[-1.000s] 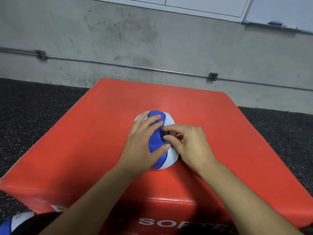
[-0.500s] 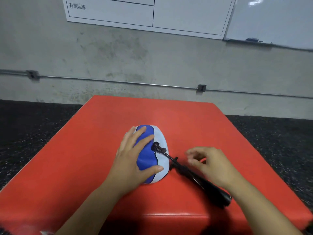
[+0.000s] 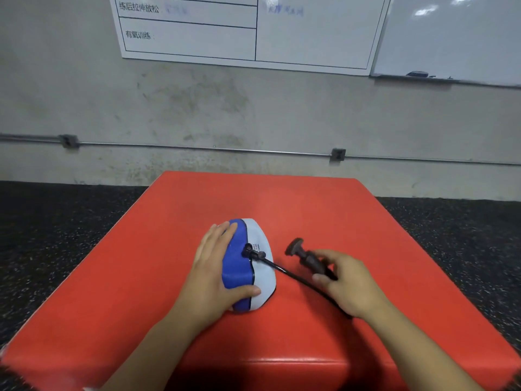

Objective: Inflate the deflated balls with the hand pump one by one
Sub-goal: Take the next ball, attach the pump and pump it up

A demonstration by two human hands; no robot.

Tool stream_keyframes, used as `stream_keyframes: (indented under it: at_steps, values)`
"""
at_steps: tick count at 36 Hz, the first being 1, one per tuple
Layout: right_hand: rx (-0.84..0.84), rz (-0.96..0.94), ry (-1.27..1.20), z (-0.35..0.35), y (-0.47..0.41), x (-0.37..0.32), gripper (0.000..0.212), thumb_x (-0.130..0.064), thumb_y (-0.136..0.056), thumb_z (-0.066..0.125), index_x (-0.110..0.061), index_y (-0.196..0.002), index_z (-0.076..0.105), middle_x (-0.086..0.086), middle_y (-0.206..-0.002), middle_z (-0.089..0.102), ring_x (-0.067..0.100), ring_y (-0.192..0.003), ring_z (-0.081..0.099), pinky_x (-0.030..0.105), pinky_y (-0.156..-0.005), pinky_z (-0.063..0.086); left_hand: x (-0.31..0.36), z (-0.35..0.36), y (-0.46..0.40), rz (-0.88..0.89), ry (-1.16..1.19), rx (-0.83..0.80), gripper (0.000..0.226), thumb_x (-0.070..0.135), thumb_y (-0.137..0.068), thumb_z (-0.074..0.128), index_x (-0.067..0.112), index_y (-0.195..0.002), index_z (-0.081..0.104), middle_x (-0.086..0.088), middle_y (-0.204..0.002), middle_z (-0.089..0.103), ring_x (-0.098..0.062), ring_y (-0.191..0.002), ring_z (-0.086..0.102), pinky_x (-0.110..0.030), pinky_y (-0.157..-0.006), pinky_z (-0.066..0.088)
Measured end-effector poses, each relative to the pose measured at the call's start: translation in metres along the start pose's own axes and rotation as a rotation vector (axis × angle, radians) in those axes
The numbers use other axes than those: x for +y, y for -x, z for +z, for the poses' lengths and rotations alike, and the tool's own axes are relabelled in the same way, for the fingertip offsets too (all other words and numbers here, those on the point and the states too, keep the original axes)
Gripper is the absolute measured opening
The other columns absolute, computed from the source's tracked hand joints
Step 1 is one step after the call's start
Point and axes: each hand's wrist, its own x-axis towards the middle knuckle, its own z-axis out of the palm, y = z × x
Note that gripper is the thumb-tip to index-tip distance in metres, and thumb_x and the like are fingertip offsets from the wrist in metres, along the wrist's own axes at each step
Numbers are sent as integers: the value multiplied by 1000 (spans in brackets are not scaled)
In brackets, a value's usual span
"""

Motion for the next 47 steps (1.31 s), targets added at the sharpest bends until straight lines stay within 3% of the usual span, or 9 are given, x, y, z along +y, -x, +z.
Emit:
stream_keyframes:
  at_steps: [4, 8, 14, 18, 25, 32, 36, 40, 47]
  values:
    - [290, -32, -212, -17, 1, -1, 37, -14, -86, 83, -30, -117, 72, -3, -99, 67, 4, -75, 56, 17, -69, 38, -11, 6, -7, -9, 0, 55, 108, 35, -71, 96, 47, -153, 27, 18, -167, 23, 1, -158, 4, -25, -127, 12]
    - [342, -23, -508, -33, 4, 3, 19, -14, -90, 81, -24, -104, 72, 0, -78, 64, 4, -57, 46, 17, -57, 37, -26, 16, -15, -28, -17, 152, 104, 41, -75, 91, 29, -160, 32, 17, -167, 23, -6, -160, 7, -32, -127, 13]
    - [250, -17, -671, -32, 8, 17, 12, -12, -92, 79, -19, -96, 69, -19, -65, 56, 13, -64, 42, 33, -65, 39, -26, 16, -30, -98, 5, 160, 121, 69, -68, 86, 30, -164, 23, 44, -159, 6, 5, -157, 0, -44, -130, 15]
    - [128, 22, -657, -25, 12, 20, 13, -11, -91, 80, -18, -100, 72, -19, -72, 62, 0, -62, 49, 27, -70, 41, -12, 8, -30, -133, -76, 75, 129, 81, -55, 72, 36, -164, 19, 31, -164, 16, -2, -158, 5, -54, -130, 12]
    - [134, 1, -637, -23, 26, 7, 14, -15, -90, 81, -18, -99, 71, -5, -76, 59, 8, -57, 48, 21, -58, 46, 21, 0, -17, -19, -117, 113, 125, 84, -55, 71, 41, -162, 22, 19, -166, 28, -3, -159, 9, -51, -130, 7]
    - [132, 41, -697, -18, 38, 4, 19, -18, -87, 85, -15, -95, 68, 5, -77, 55, 19, -59, 49, 38, -57, 61, 79, 23, 0, 183, -26, 154, 86, 63, -82, 70, 36, -157, 39, 30, -155, 38, -3, -149, 33, -26, -122, 25]
    - [120, 39, -763, -21, 46, 7, 17, -16, -90, 82, -15, -94, 66, 7, -80, 50, 23, -64, 50, 36, -59, 62, 113, 44, 9, 103, 135, 23, 59, 35, -98, 71, 46, -149, 43, 22, -146, 54, 7, -137, 46, -10, -111, 33]
    - [77, 9, -839, -26, 56, 9, 22, -10, -94, 77, -22, -85, 61, 8, -76, 47, 9, -55, 50, 28, -57, 59, 135, 67, 4, -15, 273, -54, 51, 22, -101, 68, 42, -145, 50, 19, -134, 62, 6, -118, 60, -28, -99, 54]
    - [-77, 37, -918, -38, 54, 18, 15, -3, -101, 65, -17, -99, 61, 6, -92, 45, 7, -66, 54, 28, -73, 62, 138, 105, -12, -47, 426, -120, 43, 18, -94, 69, 37, -132, 61, 14, -124, 73, -11, -118, 69, -42, -104, 55]
